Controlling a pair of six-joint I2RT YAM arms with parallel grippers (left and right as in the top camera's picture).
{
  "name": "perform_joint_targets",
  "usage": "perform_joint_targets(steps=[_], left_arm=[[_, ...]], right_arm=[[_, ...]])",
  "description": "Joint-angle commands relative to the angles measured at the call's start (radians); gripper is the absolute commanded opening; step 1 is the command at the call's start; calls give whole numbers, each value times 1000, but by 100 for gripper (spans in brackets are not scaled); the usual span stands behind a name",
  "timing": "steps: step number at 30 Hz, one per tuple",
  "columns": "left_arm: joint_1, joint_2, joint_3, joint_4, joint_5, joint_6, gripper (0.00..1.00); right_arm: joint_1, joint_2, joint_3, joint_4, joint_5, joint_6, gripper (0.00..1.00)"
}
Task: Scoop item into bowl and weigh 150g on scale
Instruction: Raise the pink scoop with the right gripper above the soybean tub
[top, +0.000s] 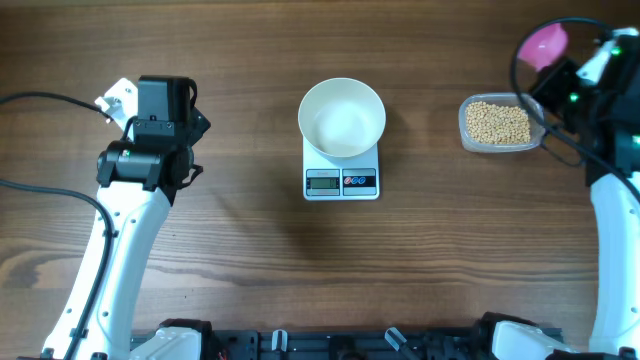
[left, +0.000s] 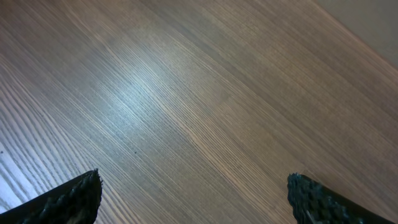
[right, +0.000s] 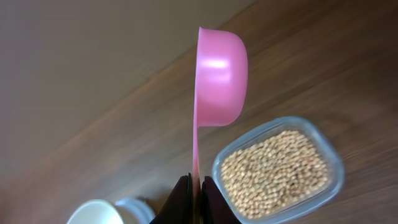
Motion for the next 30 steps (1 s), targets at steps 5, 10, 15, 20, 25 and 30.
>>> perform_joint_targets(steps=[5,10,15,20,25,30], left_arm=[[7,-5,-8,-1,-20,1,100],[7,-5,-8,-1,-20,1,100],[7,-5,-8,-1,-20,1,100],[7,-5,-8,-1,-20,1,100],[7,-5,-8,-1,-20,1,100],[7,-5,-8,-1,-20,1,100]], right_arm=[[-38,-17,9,20,-68,30,4],[-38,-16,9,20,-68,56,4],[-38,-16,9,19,-68,56,4],[-38,-16,9,19,-68,52,4],[-37,-16,9,18,-69,52,4],[-37,-16,9,8,-93,53,4]])
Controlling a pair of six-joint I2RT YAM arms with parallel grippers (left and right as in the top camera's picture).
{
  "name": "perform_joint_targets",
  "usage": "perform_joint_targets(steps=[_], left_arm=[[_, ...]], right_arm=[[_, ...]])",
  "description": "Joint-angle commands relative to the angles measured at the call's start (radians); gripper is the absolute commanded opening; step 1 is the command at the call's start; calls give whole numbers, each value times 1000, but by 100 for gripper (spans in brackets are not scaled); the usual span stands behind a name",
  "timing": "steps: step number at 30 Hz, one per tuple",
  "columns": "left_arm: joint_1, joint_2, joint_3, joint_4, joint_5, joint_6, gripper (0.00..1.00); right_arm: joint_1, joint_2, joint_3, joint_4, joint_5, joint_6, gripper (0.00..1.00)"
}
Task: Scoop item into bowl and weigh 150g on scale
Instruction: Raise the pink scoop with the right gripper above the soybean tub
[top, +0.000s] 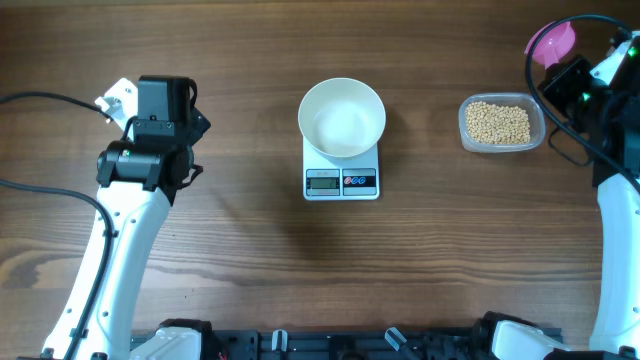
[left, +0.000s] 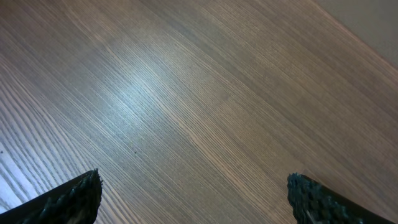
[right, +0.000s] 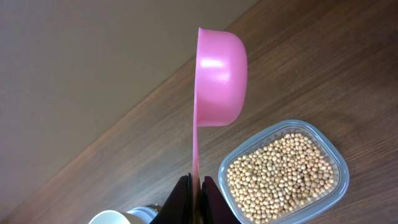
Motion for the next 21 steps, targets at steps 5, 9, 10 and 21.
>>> perform_joint_targets(steps=[5,9,10,21], left_arm=[[7,-5,-8,-1,-20,2,100],[7,-5,-8,-1,-21,1,100],[7,-5,-8,-1,-20,2,100],[7,-5,-8,-1,-20,2,100]], right_arm=[[-4,-16,9,-25,-79,6,4],[-4,-16,9,-39,-122,7,4],[-4,-16,9,-38,-139,7,4],[-2,-16,9,-47,-182,11,4]])
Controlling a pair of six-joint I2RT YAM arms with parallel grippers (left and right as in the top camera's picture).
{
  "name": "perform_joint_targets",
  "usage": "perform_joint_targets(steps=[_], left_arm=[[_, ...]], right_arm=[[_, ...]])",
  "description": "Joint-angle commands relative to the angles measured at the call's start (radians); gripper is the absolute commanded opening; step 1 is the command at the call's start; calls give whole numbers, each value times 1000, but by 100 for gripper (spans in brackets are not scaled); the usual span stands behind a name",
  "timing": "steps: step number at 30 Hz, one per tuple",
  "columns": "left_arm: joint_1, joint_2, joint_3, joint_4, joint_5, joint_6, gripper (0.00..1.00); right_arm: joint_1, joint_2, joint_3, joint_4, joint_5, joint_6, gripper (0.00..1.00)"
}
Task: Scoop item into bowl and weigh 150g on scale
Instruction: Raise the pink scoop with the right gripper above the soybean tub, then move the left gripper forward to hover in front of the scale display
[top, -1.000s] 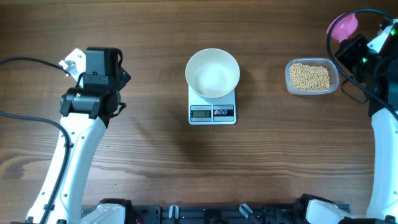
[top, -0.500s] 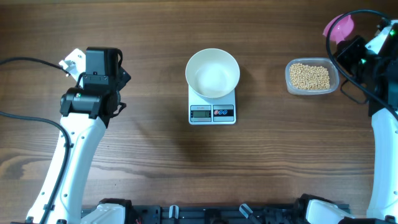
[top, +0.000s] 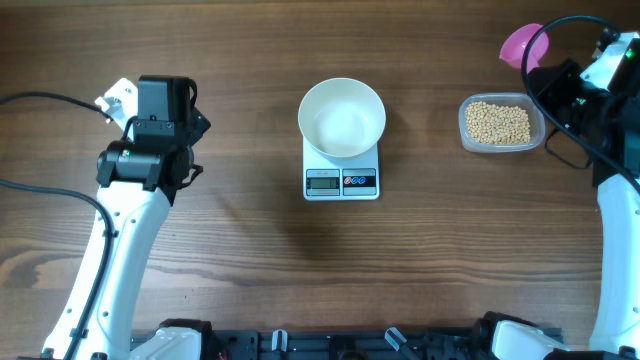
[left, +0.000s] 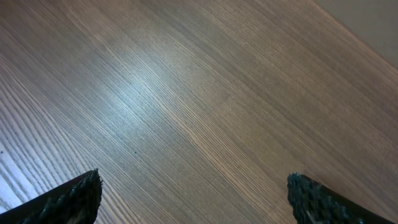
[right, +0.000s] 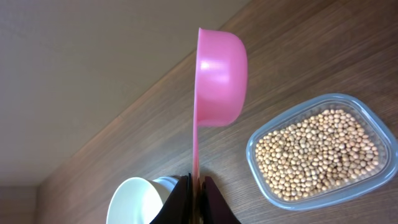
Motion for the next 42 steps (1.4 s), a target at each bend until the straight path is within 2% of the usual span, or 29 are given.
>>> perform_joint_targets(steps=[1,5,11,13,18,26,36,42], left_arm=[[7,-5,-8,-1,-21,2,100],[7,-5,-8,-1,-21,2,100],[7,-5,-8,-1,-20,2,100],[7,-5,-8,-1,-20,2,100],[7,-5,-8,-1,-20,2,100],[7,-5,-8,-1,-20,2,100],[7,-5,-8,-1,-20,2,100],[7,-5,-8,-1,-21,2,100]], right_arm=[[-2,-16,9,-16,-40,6,4],[-2,-16,9,-87,-45,-13,4],[-2,-16,9,-133,-3,-143,4],[-2,-16,9,-134,4,-260,4],[-2,-16,9,-145,15,-443,4],[-2,-16,9,-141,30,-502,5],[-2,-16,9,-120,29,-496,4],[-2,-16,9,-169,30,-492,4]])
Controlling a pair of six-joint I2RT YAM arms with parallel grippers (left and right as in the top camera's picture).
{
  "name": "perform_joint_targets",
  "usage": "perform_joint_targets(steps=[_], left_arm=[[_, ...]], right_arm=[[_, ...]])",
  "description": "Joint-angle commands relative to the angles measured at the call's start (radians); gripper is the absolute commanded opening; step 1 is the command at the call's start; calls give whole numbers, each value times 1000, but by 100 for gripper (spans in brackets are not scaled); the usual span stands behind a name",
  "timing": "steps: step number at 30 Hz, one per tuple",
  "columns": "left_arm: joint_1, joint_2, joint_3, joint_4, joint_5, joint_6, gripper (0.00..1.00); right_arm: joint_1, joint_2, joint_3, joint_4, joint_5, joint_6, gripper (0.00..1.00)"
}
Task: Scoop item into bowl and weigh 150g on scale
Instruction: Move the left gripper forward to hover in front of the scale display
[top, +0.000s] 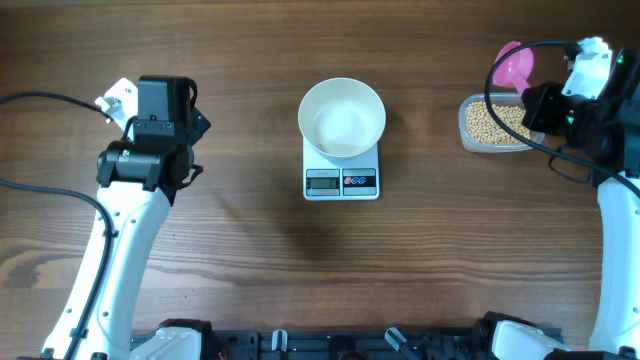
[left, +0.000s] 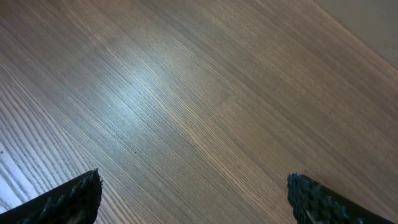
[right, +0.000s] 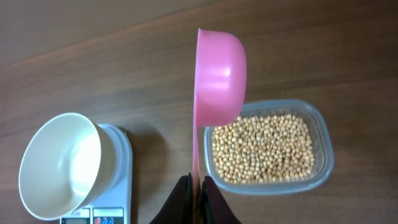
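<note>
An empty white bowl (top: 342, 117) (right: 57, 163) stands on a small white digital scale (top: 341, 182) at the table's middle. To its right a clear tub of yellow beans (top: 496, 122) (right: 267, 149) rests on the wood. My right gripper (right: 196, 186) is shut on the handle of a pink scoop (right: 219, 78) (top: 514, 63), held on edge over the tub's left rim, nothing visible in it. My left gripper (left: 193, 193) hangs open over bare wood at the far left, nothing between its fingers (left: 68, 199).
The wooden table (top: 250, 260) runs bare around the scale and tub. The left arm (top: 150, 150) stands over the table's left part. A black cable (top: 530, 60) loops from the right arm above the tub.
My right gripper has carried the pink scoop left and nearer, from beyond the tub's far side to over its left rim. The left arm has not moved.
The scoop stayed clamped in my right gripper throughout. It was first beyond the tub's far right corner, then a little further right, then beyond the tub's far left side, and now over its left rim. Bowl, scale and left arm kept still.
</note>
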Motion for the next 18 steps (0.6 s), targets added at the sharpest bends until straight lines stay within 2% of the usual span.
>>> perform_joint_targets(steps=[1,11,15,17,18], left_arm=[[7,-5,-8,-1,-20,1,100],[7,-5,-8,38,11,1,100],[7,-5,-8,41,303,8,100],[7,-5,-8,48,470,107,100],[7,-5,-8,53,570,210,100]], right_arm=[[-2,-16,9,-32,10,-11,4],[-2,-16,9,-60,10,-11,4],[-2,-16,9,-72,10,-10,4],[-2,-16,9,-78,10,-10,4],[-2,-16,9,-79,10,-10,4]])
